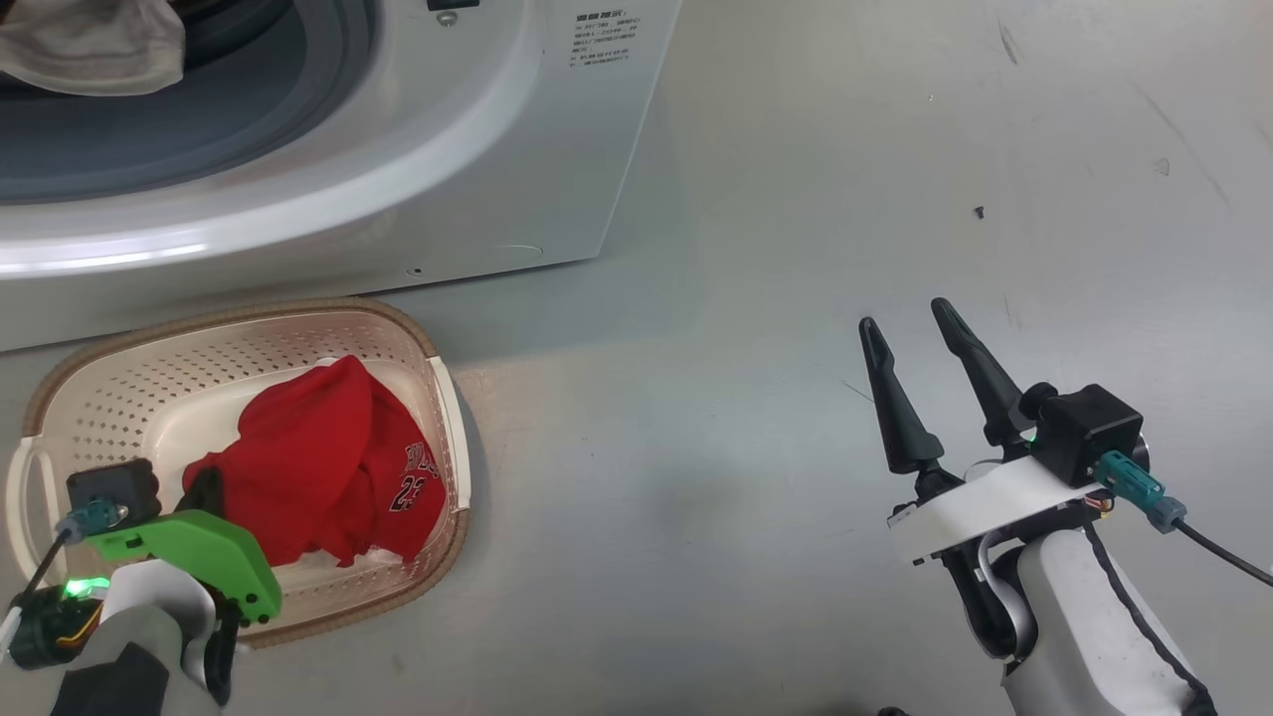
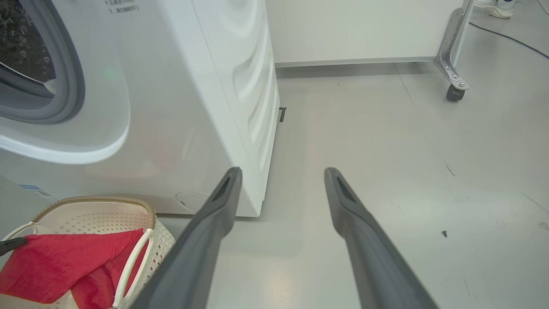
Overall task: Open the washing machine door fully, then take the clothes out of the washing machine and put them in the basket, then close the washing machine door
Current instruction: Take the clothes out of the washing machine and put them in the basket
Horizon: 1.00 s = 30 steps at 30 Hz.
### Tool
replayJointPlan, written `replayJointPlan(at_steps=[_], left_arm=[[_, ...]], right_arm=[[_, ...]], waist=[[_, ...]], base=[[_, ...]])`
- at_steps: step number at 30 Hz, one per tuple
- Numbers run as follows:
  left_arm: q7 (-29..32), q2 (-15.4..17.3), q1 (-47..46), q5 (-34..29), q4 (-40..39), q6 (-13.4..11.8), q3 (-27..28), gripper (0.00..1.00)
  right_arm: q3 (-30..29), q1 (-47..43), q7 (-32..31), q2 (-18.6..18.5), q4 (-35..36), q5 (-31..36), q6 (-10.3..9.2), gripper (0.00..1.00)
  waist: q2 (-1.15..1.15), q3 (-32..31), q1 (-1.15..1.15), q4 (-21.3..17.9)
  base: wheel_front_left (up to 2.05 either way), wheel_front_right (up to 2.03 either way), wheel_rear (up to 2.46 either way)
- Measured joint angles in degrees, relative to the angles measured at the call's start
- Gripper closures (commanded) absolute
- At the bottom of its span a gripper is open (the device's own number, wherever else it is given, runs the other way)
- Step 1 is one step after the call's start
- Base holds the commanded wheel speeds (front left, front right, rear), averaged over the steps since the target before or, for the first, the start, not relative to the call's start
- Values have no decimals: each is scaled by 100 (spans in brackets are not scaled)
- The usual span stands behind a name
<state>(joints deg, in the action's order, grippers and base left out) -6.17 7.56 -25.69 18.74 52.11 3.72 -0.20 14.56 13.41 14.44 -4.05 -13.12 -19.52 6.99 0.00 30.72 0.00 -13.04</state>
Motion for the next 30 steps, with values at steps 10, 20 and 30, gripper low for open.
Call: replayJointPlan(at_steps=[10, 20, 30], left_arm=[[-156, -68, -172, 68, 383, -65, 54, 97], [-457, -92, -347, 76, 641, -64, -2, 0], [-672, -197, -488, -41, 647, 47, -193, 0]], right_arm=[[0, 26, 0, -12, -16, 51, 0, 0], [-1, 26, 0, -11, -67, 51, 0, 0], [-11, 26, 0, -7, -125, 51, 0, 0]], waist=[[0, -27, 0, 43], [0, -121, 0, 69], [0, -378, 0, 135]], base=[[0, 0, 0], [0, 0, 0], [0, 0, 0]])
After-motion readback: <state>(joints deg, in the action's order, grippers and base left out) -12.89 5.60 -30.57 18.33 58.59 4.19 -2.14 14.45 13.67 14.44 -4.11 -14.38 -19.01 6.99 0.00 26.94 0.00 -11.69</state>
